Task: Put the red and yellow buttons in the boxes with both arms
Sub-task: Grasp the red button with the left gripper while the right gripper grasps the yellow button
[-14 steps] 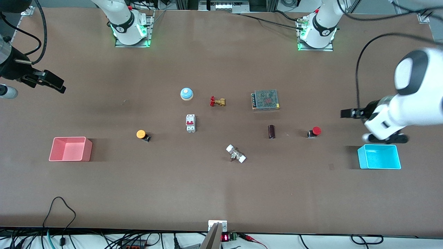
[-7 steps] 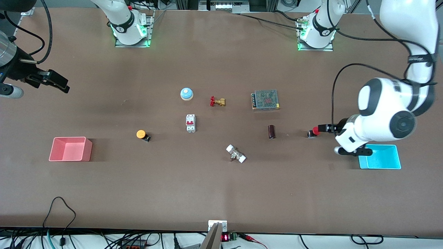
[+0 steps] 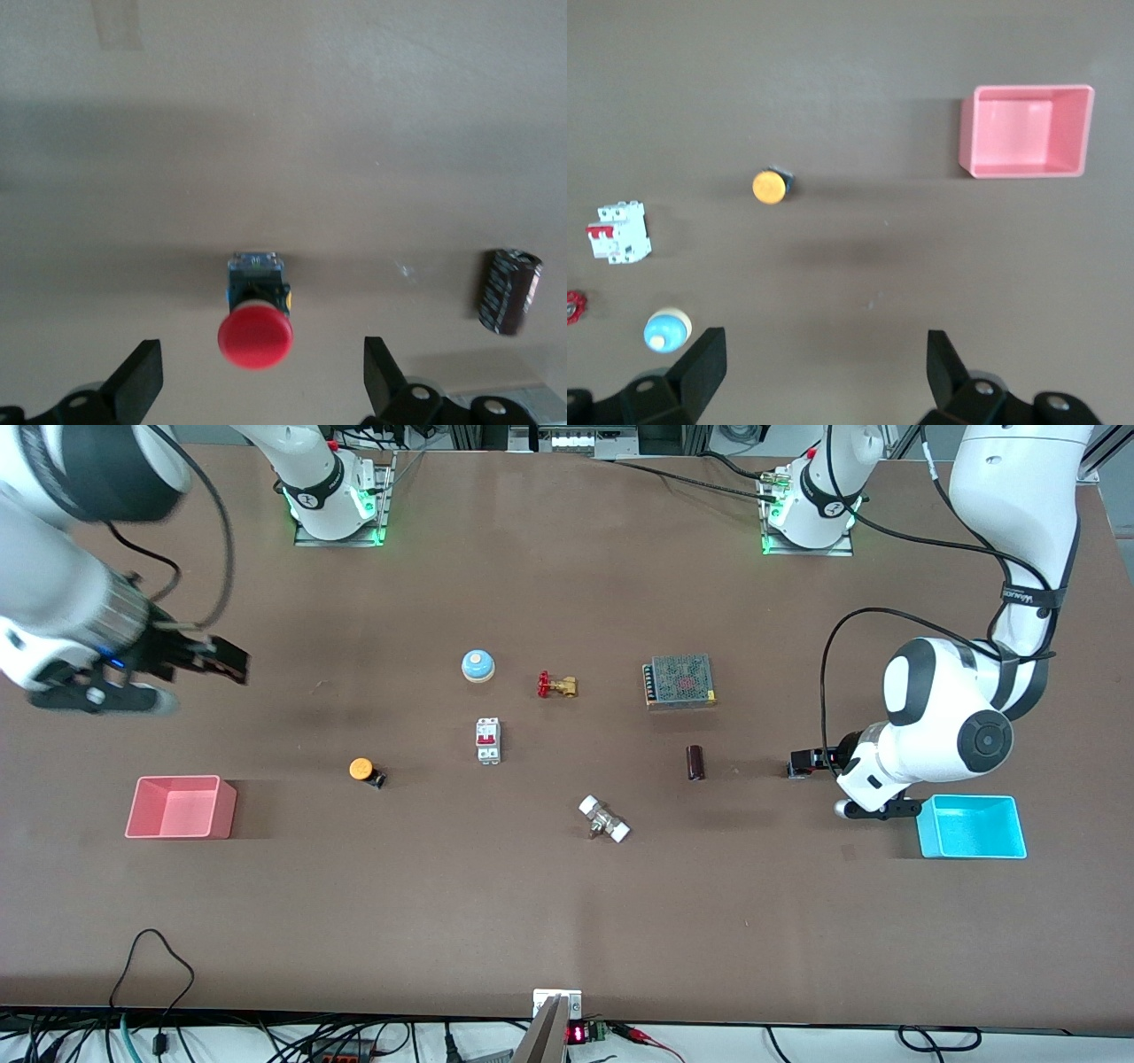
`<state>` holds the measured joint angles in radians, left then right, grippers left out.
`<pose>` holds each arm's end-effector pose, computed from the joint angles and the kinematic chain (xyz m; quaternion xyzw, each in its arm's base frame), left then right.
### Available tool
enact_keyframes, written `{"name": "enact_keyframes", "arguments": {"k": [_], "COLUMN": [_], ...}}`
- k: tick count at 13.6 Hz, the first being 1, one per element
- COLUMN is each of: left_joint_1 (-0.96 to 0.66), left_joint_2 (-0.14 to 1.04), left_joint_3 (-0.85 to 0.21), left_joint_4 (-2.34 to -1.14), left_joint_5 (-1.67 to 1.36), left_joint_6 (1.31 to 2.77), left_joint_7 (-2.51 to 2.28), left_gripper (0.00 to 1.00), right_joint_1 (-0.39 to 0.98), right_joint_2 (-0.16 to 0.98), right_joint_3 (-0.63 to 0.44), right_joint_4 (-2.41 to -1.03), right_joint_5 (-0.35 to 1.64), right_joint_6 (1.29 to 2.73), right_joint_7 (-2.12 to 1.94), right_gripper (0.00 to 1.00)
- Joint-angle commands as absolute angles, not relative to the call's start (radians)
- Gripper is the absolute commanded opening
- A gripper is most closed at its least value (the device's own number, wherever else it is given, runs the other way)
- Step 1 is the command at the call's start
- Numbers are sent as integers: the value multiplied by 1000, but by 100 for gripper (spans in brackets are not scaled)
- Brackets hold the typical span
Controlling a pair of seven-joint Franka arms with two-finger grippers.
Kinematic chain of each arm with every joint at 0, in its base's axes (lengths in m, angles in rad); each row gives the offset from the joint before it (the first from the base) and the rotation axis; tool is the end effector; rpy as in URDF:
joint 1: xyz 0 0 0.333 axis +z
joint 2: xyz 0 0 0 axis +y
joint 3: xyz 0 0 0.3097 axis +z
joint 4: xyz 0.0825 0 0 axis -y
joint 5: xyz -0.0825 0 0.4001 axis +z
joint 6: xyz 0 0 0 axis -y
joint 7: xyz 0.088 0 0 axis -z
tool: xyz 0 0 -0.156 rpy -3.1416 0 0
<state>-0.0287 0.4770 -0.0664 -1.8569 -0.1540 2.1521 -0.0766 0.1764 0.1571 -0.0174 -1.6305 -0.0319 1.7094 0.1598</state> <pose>0.6169 -0.0714 0.1857 0.9922 0.0410 -0.0967 0.0676 0.6069 0.0932 0.4582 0.9991 0.0025 -0.0359 0.0231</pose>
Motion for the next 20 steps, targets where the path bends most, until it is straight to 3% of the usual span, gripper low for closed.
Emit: {"name": "enact_keyframes", "arguments": {"k": [1, 7, 12, 17, 20], "left_joint_1": [-47, -55, -55, -55, -55], "left_joint_2": [469, 492, 511, 523, 522], "left_joint_3": [-61, -63, -63, -63, -63], "left_joint_4": [-1949, -1967, -1988, -1985, -1985], "left_joint_5": [-137, -110, -110, -107, -107], "left_joint_6": [2291, 2316, 2359, 2375, 2372], "left_joint_7": [-71, -71, -71, -69, -69], "left_gripper": [100, 100, 100, 83, 63], "right_joint_1": [201, 204, 227, 241, 241], "right_joint_2": [257, 374, 468, 483, 485], "right_joint_3": [-25, -23, -18, -12, -9], "right_joint_4": [-1624, -1758, -1761, -1795, -1815], "right_joint_5": [-18, -18, -18, -17, -17], "right_joint_6": [1817, 2199, 2282, 2286, 2308], "right_joint_7": [161, 166, 181, 183, 183], "right_gripper": [100, 100, 100, 100, 100]}}
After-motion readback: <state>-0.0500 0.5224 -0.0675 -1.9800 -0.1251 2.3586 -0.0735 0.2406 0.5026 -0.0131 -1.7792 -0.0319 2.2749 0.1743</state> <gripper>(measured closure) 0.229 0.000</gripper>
